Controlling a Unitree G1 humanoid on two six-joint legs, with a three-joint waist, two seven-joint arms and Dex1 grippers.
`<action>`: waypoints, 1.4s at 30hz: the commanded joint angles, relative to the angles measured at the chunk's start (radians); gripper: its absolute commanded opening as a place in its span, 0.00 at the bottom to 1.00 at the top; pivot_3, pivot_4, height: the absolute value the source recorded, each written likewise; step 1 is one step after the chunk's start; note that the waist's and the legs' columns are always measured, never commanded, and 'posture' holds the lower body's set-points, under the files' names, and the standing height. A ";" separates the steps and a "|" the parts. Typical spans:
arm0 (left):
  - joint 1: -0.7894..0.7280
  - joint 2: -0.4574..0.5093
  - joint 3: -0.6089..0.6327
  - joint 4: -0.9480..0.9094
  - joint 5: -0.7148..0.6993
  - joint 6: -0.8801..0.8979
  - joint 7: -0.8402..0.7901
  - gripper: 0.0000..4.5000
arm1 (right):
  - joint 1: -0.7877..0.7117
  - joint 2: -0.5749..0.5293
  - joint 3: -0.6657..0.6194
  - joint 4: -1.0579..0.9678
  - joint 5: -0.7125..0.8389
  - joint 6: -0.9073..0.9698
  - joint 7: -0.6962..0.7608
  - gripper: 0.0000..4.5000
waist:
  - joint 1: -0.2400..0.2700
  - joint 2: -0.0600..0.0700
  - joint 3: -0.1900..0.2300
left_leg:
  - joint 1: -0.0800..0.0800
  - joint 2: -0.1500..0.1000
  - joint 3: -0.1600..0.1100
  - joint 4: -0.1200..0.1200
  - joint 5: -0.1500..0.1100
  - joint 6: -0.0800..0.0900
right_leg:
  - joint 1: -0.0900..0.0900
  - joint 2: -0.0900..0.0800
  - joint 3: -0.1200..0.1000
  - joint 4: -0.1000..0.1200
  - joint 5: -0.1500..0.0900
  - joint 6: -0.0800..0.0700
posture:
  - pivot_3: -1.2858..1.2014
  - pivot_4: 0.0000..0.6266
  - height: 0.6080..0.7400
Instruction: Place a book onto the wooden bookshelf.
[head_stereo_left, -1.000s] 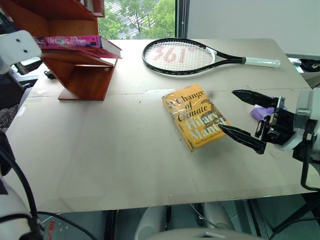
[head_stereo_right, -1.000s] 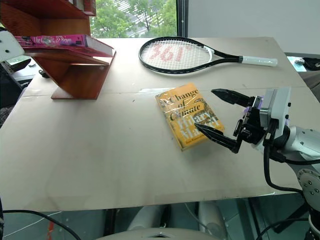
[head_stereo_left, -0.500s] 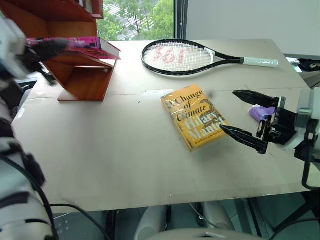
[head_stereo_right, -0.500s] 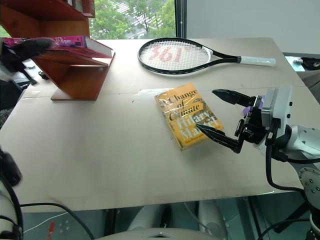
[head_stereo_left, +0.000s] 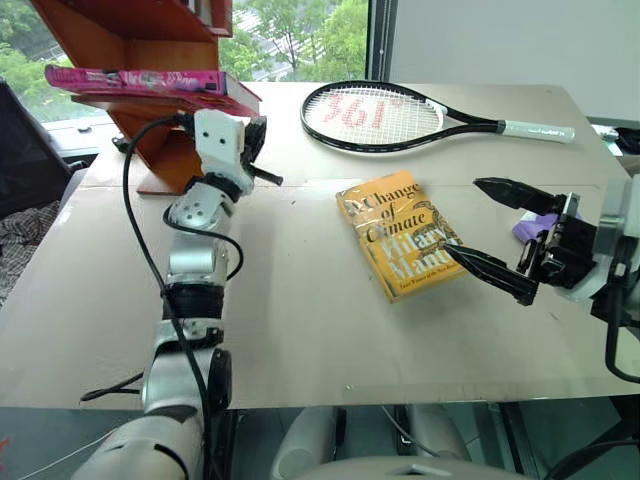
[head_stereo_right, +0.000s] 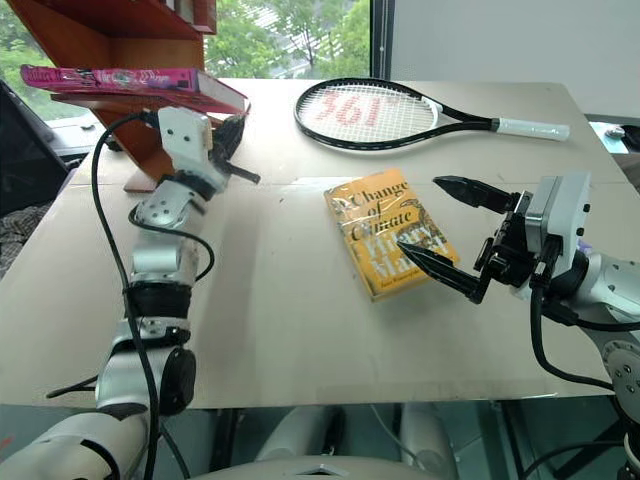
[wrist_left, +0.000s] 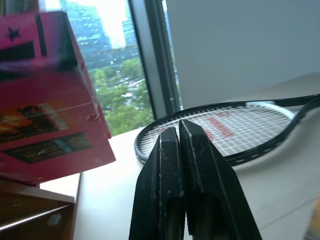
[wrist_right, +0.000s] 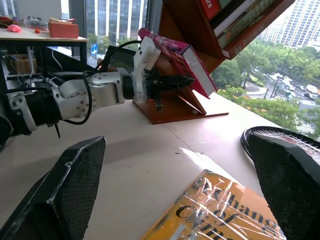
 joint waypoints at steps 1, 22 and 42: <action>-0.181 0.012 -0.025 0.303 0.108 -0.189 0.160 0.02 | -0.006 -0.005 -0.025 -0.040 0.011 -0.007 -0.022 1.00 | 0.001 0.000 0.000 | 0.000 0.000 0.000 0.000 0.000 0.000 | 0.000 0.000 -0.001 0.000 0.000 0.000 | 0.52 0.24 1.00; -0.123 0.015 -0.011 0.243 -0.038 -0.178 0.026 0.02 | -0.007 0.005 -0.028 -0.010 -0.008 -0.031 -0.007 1.00 | -0.027 0.000 0.000 | 0.001 -0.001 0.000 -0.002 0.000 0.000 | -0.002 -0.001 0.002 0.001 0.000 0.000 | 0.52 0.24 1.00; 0.953 0.458 0.360 -1.029 -0.715 0.831 -0.404 1.00 | 0.382 -0.076 -0.194 0.224 -0.301 -0.151 0.217 1.00 | -0.005 0.007 -0.002 | 0.017 0.001 0.002 -0.012 0.000 0.000 | 0.010 0.002 0.006 -0.004 -0.001 -0.001 | 0.52 0.24 1.00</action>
